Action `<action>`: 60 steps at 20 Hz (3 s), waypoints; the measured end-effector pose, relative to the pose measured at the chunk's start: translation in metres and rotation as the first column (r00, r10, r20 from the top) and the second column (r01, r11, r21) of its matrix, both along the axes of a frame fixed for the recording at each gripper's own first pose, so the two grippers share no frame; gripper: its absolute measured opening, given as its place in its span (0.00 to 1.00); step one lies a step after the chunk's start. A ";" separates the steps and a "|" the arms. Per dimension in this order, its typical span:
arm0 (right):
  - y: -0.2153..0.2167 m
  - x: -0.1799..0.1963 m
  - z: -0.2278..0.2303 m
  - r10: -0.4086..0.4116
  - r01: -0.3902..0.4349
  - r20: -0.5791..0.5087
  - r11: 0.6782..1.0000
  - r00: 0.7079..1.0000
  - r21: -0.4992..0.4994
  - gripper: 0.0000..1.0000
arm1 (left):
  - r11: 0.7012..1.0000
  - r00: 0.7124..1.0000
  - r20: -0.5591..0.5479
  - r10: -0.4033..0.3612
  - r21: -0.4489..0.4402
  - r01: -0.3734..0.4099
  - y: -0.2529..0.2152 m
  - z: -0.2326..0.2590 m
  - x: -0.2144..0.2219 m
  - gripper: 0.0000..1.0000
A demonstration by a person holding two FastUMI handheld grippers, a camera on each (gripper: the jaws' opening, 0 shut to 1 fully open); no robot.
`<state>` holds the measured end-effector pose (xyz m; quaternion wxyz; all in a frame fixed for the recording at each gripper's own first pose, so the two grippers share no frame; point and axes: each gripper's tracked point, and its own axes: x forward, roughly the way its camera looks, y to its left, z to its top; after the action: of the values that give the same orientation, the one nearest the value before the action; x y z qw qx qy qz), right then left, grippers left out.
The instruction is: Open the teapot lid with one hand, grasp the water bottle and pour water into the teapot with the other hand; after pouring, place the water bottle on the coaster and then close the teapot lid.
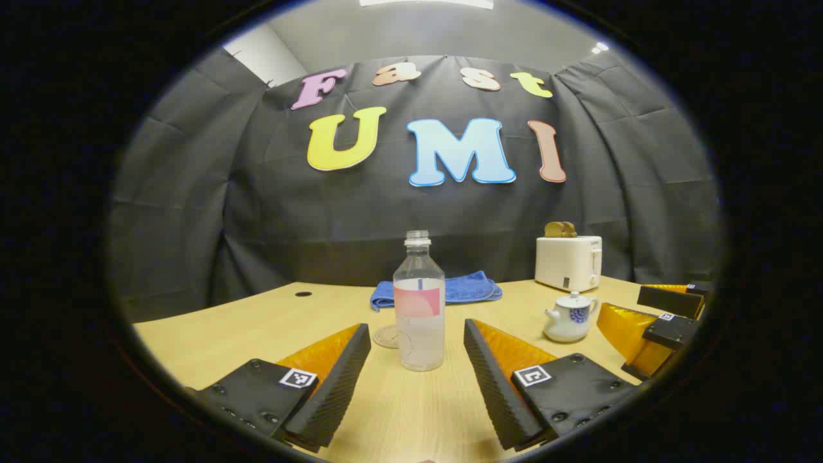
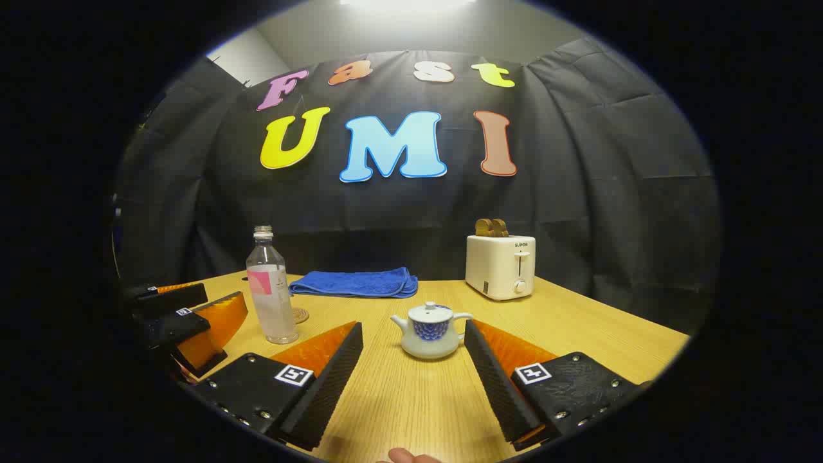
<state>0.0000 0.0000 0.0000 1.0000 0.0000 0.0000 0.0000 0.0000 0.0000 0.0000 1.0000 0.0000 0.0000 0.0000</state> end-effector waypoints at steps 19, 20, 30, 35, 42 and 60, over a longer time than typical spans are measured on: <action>-0.020 0.011 0.000 -0.068 0.068 0.000 0.998 0.998 0.003 0.98 | 1.000 1.000 0.000 -0.015 0.000 0.015 -0.003 -0.001 0.003 0.99; -0.019 0.012 0.000 -0.067 0.067 0.000 0.998 0.998 0.002 0.98 | 1.000 1.000 0.000 -0.015 0.000 0.015 -0.003 0.000 0.003 0.99; -0.018 0.046 -0.001 -0.037 0.037 -0.016 0.999 0.999 0.004 0.94 | 1.000 1.000 0.000 -0.015 0.001 0.015 -0.003 0.000 0.002 0.99; -0.021 0.069 -0.001 -0.040 0.041 -0.018 0.999 0.999 0.006 0.94 | 1.000 1.000 0.000 -0.014 0.000 0.014 -0.003 0.000 0.002 0.99; -0.026 0.114 -0.012 -0.036 0.040 -0.103 0.999 0.994 0.032 0.72 | 1.000 1.000 0.000 -0.014 0.000 0.014 -0.003 0.000 0.003 0.99; -0.026 0.135 -0.009 -0.049 0.043 -0.108 0.998 0.993 -0.055 0.17 | 1.000 1.000 -0.001 -0.022 0.000 0.022 -0.004 0.001 0.001 0.99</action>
<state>0.1348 -0.0258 -0.0089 0.9979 -0.0264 0.0548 -0.0231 0.0012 -0.0042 0.0007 0.9999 0.0002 0.0004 -0.0108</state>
